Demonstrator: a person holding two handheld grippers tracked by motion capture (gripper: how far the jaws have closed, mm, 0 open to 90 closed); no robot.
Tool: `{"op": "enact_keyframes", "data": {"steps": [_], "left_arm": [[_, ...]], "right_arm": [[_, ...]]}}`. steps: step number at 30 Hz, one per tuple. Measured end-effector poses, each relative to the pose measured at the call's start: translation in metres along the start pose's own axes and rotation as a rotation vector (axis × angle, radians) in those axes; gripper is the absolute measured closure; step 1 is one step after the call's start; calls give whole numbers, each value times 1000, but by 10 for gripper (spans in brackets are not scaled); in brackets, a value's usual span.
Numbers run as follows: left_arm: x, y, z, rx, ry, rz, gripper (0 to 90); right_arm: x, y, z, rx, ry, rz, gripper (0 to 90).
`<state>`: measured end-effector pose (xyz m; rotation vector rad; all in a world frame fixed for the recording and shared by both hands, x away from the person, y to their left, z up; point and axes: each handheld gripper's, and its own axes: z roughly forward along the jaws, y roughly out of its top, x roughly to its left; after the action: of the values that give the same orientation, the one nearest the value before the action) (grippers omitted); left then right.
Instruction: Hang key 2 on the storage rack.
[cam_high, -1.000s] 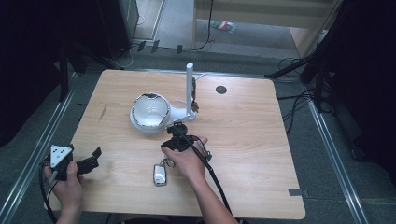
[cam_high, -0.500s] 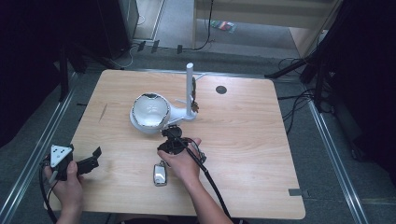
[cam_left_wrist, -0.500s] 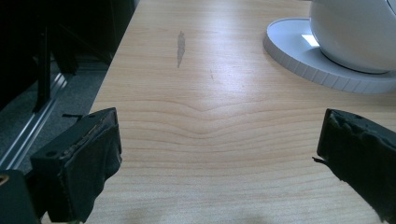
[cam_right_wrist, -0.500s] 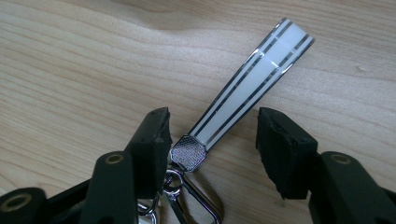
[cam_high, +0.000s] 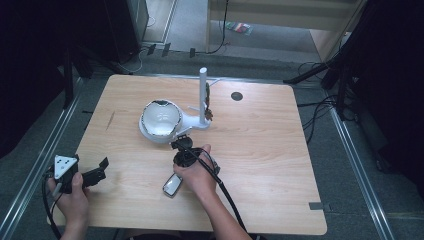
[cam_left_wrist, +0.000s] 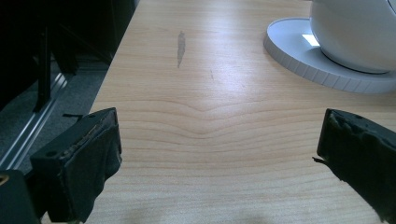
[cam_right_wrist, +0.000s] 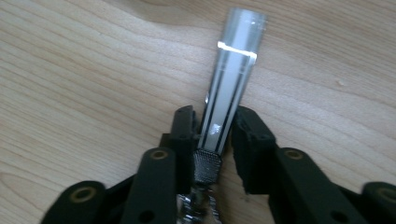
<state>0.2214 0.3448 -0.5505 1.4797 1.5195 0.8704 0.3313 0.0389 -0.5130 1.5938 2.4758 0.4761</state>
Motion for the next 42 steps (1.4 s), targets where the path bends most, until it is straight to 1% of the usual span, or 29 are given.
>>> {"op": "enact_keyframes", "data": {"steps": [2,5,7,9,10,11,14,17,19,21,23,29,35,37,38,39,40,42], "left_arm": [[0,0,0,2,1,1,1],[0,0,0,3,1,1,1],[0,0,0,2,0,0,1],[0,0,0,1,-1,0,1],[0,0,0,1,-1,1,1],[0,0,0,1,0,0,1],[0,0,0,5,-1,3,1],[0,0,0,4,-2,3,1],[0,0,0,3,0,4,1],[0,0,0,4,1,4,1],[0,0,0,3,0,3,1],[0,0,0,3,2,7,1],[0,0,0,4,3,9,2],[0,0,0,3,3,9,1],[0,0,0,5,3,10,1],[0,0,0,5,2,10,1],[0,0,0,5,2,10,1],[0,0,0,4,2,9,1]], "right_arm": [[-3,-1,0,-3,8,-9,772],[-8,-2,0,-16,49,-14,779],[-12,-3,0,-29,72,-5,780],[-13,-4,0,-47,80,2,781],[-14,-7,0,-64,84,2,781],[-14,-7,0,-64,84,2,781],[-14,-10,-2,-103,95,1,782],[-14,-14,-6,-140,101,-11,782],[-16,-16,-11,-171,110,-7,782],[-17,-18,-17,-203,122,-14,782],[-18,-19,-23,-228,123,-18,782],[-26,-24,-43,-339,142,-9,782],[-36,-28,-57,-451,160,-7,782],[-39,-29,-62,-482,159,-8,782],[-41,-29,-64,-498,147,-13,782],[-41,-29,-64,-498,147,-13,782],[-42,-29,-66,-507,140,-17,782],[-45,-29,-67,-523,138,-24,782]]}}
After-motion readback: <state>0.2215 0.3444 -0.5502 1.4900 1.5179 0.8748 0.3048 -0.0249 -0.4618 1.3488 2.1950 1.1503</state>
